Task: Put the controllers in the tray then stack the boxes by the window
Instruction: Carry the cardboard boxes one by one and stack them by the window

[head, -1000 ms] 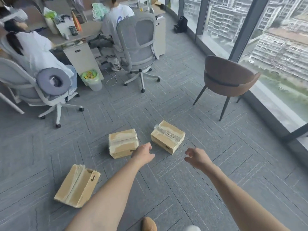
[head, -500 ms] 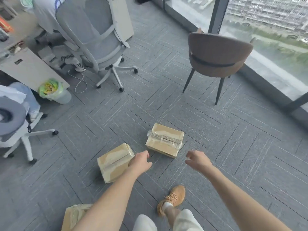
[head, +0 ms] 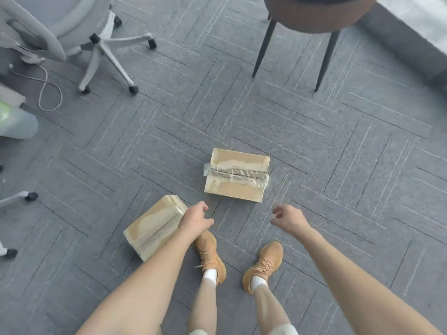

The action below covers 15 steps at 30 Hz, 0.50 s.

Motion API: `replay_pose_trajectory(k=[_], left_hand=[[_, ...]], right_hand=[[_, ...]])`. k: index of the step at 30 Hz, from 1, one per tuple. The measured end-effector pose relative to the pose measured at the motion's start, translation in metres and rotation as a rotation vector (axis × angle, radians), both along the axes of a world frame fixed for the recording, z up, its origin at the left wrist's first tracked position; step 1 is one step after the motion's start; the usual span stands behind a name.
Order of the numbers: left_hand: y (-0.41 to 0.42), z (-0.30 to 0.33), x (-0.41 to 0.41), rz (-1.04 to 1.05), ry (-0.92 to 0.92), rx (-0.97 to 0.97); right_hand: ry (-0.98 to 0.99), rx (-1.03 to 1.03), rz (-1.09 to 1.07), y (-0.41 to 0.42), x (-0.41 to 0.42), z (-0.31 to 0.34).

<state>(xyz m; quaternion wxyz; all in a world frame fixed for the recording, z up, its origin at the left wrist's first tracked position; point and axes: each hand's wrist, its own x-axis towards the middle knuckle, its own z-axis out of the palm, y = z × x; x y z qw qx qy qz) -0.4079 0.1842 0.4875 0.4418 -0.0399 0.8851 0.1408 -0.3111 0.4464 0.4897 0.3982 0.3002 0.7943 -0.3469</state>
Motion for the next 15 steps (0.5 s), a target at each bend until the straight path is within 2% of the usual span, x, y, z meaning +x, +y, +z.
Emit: replay_pose_trajectory(k=[8, 15], left_hand=[[-0.025, -0.181, -0.037, -0.024, -0.089, -0.021], [-0.040, -0.319, -0.050, 0.078, -0.069, -0.021]], right_hand=[[-0.055, -0.029, -0.266, -0.025, -0.011, -0.169], [-0.105, -0.003, -0.415, -0.031, 0.010, -0.306]])
